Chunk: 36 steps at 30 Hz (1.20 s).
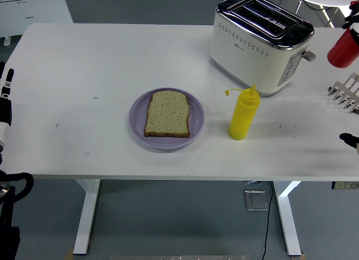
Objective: Pick up the cup,pour liquid into bread,place the cup on the desk
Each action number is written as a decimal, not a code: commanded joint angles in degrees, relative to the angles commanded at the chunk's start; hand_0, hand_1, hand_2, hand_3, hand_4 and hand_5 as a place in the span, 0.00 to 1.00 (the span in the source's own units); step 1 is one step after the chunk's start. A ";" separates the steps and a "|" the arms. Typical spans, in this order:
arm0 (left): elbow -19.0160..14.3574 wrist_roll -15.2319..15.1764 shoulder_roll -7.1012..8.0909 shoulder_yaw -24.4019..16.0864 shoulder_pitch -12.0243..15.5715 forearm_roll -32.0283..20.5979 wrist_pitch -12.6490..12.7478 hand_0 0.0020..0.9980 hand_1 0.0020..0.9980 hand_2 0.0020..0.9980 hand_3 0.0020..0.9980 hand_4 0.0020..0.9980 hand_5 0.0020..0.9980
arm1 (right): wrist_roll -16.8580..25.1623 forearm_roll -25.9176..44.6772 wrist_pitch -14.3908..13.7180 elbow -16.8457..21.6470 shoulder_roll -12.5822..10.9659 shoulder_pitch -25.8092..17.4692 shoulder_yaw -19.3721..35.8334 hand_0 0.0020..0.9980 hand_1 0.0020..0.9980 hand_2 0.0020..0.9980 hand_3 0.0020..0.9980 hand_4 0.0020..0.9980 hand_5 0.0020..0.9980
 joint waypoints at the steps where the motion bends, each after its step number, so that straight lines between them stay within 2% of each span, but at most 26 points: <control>1: 0.01 0.00 -0.01 -0.02 0.01 -0.01 0.01 0.81 0.79 0.82 0.80 0.48 1.00 | -0.55 -1.75 -0.56 0.81 -0.51 1.05 -0.25 0.14 0.21 0.37 0.53 0.44 0.06; 6: 0.00 -0.01 -0.01 -0.10 -0.02 -0.02 0.01 0.81 0.79 0.82 0.79 0.48 1.00 | -2.59 -9.64 -2.80 2.31 -1.76 4.72 -2.42 0.14 0.20 0.37 0.52 0.43 0.08; 10: -0.01 -0.03 -0.02 -0.15 -0.08 -0.03 -0.01 0.81 0.79 0.82 0.79 0.48 1.00 | -5.82 -18.10 -4.88 2.88 -2.71 8.90 -6.60 0.15 0.21 0.37 0.52 0.43 0.08; 18: 0.00 -0.04 0.00 -0.24 -0.08 -0.03 0.00 0.81 0.78 0.82 0.79 0.48 1.00 | -10.98 -33.53 -5.91 2.14 -3.78 16.03 -14.41 0.15 0.21 0.37 0.52 0.43 0.08; 22: -0.01 -0.04 0.01 -0.32 -0.03 -0.02 0.02 0.80 0.78 0.82 0.79 0.48 1.00 | -14.84 -41.84 -5.18 1.19 -4.39 20.50 -20.28 0.15 0.21 0.37 0.52 0.42 0.08; 29: 0.03 -0.04 0.02 -0.31 0.01 -0.03 0.02 0.81 0.78 0.82 0.79 0.48 1.00 | -21.25 -55.57 -1.63 -4.44 -3.40 28.05 -30.38 0.15 0.21 0.37 0.52 0.41 0.09; 36: 0.04 -0.05 0.05 -0.45 0.15 -0.03 0.04 0.80 0.78 0.82 0.79 0.48 1.00 | -25.07 -71.35 0.92 -9.73 -2.24 34.03 -35.86 0.15 0.21 0.37 0.52 0.40 0.09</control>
